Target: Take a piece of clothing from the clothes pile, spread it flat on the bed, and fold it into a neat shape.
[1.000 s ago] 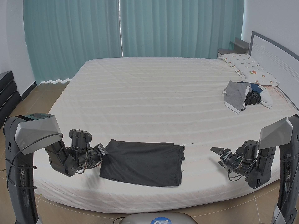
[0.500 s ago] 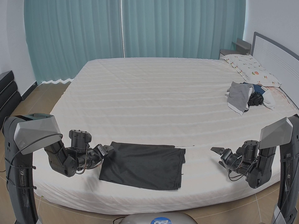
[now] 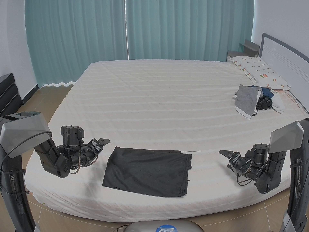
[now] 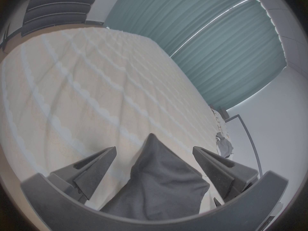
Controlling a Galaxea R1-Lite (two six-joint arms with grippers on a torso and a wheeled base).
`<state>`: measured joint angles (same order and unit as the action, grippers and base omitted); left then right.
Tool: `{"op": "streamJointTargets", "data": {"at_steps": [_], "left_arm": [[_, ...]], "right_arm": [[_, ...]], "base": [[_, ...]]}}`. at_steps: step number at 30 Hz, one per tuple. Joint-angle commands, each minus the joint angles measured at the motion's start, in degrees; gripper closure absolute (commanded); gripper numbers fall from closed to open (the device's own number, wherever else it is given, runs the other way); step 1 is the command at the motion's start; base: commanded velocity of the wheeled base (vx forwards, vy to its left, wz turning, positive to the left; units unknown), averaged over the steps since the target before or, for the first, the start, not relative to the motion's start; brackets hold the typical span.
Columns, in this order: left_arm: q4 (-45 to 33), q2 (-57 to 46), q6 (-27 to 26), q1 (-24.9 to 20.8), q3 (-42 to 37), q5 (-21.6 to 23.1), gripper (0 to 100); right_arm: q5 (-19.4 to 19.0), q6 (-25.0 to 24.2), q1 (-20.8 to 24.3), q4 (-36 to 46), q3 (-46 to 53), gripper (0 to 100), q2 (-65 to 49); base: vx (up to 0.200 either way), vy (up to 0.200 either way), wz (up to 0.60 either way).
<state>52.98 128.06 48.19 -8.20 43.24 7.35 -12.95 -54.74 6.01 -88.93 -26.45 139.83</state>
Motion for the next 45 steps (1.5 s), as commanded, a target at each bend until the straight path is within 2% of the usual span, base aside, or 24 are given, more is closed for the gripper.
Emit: {"op": "streamJointTargets", "data": {"at_steps": [1,4,7,8,11,12,13,17,20,21,22,25,27,28,29,31,35,36,37,39,43,45], "left_arm": [[1.6,-7.21,-0.9,0.56,-2.81,-1.2,0],[6.52,-12.84,-5.39,0.65,-5.8,-6.03,0],[6.52,-12.84,-5.39,0.65,-5.8,-6.03,0],[7.49,-21.19,-9.25,0.56,-9.93,-7.18,0],[7.58,-28.13,-10.84,0.47,-12.83,-8.05,0],[7.58,-28.13,-10.84,0.47,-12.83,-8.05,0],[7.58,-33.05,-12.33,0.47,-14.94,-9.2,0],[7.4,-43.86,-17.08,0.47,-20.39,-9.9,0],[6.79,-52.04,-21.21,0.56,-24.78,-10.08,0],[6.79,-52.39,-21.29,0.56,-24.96,-10.08,0],[6.79,-56.26,-23.49,0.56,-27.6,-10.16,0],[6.7,-63.81,-27.27,0.56,-32.78,-10.16,0],[6.17,-69.09,-30.52,0.56,-35.86,-10.43,0],[5.99,-69.88,-30.96,0.56,-36.21,-10.6,0],[4.15,-73.57,-32.9,0.56,-37.53,-11.83,0],[0.28,-78.93,-34.65,0.56,-38.85,-14.29,0],[-10.7,-92.73,-37.64,0.56,-38.76,-15.52,0],[-10.7,-92.73,-37.64,0.56,-38.76,-15.52,0],[-18.0,-100.11,-40.54,0.56,-38.14,-15.61,0],[-26.17,-107.67,-43.79,0.56,-37.0,-15.61,0],[-42.52,-121.73,-48.37,0.56,-34.8,-15.44,0],[-43.84,-122.88,-50.12,0.65,-35.42,-16.76,0]], "right_arm": [[0.38,1.83,-0.91,-0.1,0.0,0,-5.7],[0.38,6.92,-1.62,3.15,5.1,0,-19.68],[0.38,6.92,-1.62,3.15,5.1,0,-19.68],[0.38,12.46,-1.79,8.16,9.67,0,-32.42],[0.38,15.71,-2.85,11.5,12.48,0,-42.88],[0.38,15.71,-2.85,11.5,12.48,0,-42.88],[0.38,18.61,-3.46,14.14,14.41,0,-49.39],[0.38,26.0,-3.9,21.61,17.75,0,-63.27],[-0.15,32.59,-3.9,30.83,19.25,0,-75.4],[-0.15,32.85,-3.9,31.19,19.25,0,-76.02],[-0.24,36.02,-3.72,38.22,19.33,0,-83.58],[-0.33,40.94,-3.2,52.54,18.72,0,-97.29],[-0.33,43.31,-3.11,64.15,17.4,0,-106.43],[-0.33,43.49,-3.11,65.82,17.23,0,-107.57],[-0.33,44.19,-3.11,74.08,16.08,0,-113.46],[-0.24,45.33,-3.11,84.18,14.41,0,-121.46],[0.38,50.6,-4.52,98.86,11.42,0,-134.29],[0.38,50.6,-4.52,98.86,11.42,0,-134.29],[0.47,52.89,-6.36,104.14,10.11,0,-138.42],[2.14,54.12,-6.36,106.42,9.58,0,-139.83],[8.11,54.74,-6.19,106.42,10.81,0,-139.83],[9.69,55.79,-6.19,106.16,12.3,0,-139.83]], "base": [[0.0,0.0,0.0],[0.0,0.0,0.0],[0.0,0.0,0.0],[0.0,0.0,0.0],[0.0,0.0,0.0],[0.0,0.0,0.0],[0.0,0.0,0.0],[0.0,0.0,0.0],[0.0,0.0,0.0],[0.0,0.0,0.0],[0.0,0.0,0.0],[0.0,0.0,0.0],[0.0,0.0,0.0],[0.0,0.0,0.0],[0.0,0.0,0.0],[0.0,0.0,0.0],[0.0,0.0,0.0],[0.0,0.0,0.0],[0.0,0.0,0.0],[0.0,0.0,0.0],[0.0,0.0,0.0],[0.0,0.0,0.0]]}}
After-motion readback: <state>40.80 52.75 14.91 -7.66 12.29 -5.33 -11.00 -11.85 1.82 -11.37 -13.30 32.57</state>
